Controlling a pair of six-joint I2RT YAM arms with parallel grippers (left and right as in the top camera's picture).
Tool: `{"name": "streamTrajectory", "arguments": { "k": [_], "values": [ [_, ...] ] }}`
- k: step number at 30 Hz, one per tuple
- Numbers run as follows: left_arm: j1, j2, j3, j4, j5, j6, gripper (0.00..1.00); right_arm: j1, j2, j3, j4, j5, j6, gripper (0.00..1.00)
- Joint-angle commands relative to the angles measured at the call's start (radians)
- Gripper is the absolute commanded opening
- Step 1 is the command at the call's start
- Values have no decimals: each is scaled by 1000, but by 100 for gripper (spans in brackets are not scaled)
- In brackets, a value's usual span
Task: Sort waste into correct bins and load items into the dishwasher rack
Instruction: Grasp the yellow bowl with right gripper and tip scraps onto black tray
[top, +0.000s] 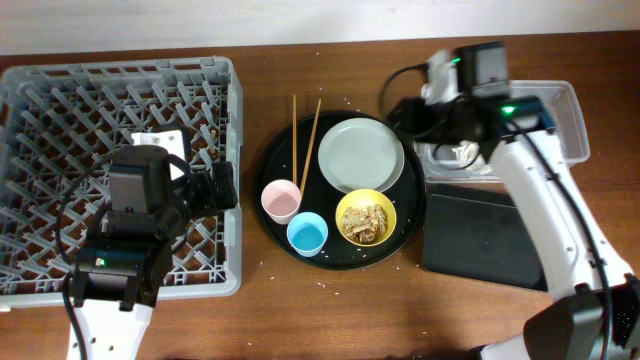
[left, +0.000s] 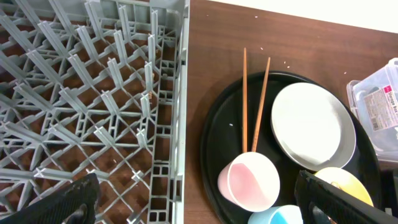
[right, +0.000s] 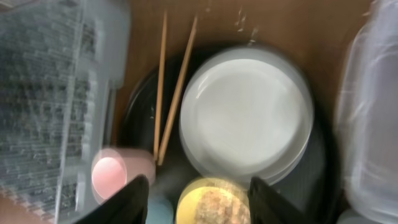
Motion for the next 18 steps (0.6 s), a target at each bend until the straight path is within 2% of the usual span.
{"name": "streamTrajectory", "arguments": {
  "k": [1,2,5,7,8,12,14,18],
  "values": [
    [5,3,22,3,11,2,99,157,29,2,-148,89,-51,52],
    [5,3,22,3,11,2,99,253,68,-3,-221,184,-51,47],
    [5,2,22,3,11,2,99,378,137,-42,-239,347,-51,47],
    [5,3,22,3,11,2,99,407,172,-68,-204,340,-70,43],
    [5,2,22,3,11,2,99,421,197,-77,-197,311,-130,42],
    [5,3,22,3,11,2,99,432,284,-101,-172,290,-188,42],
    [5,2,22,3,11,2,99,432,291,-126,-131,195,-265,41],
    [5,3,22,3,11,2,99,431,291,-139,-113,185,-272,41]
  ]
}}
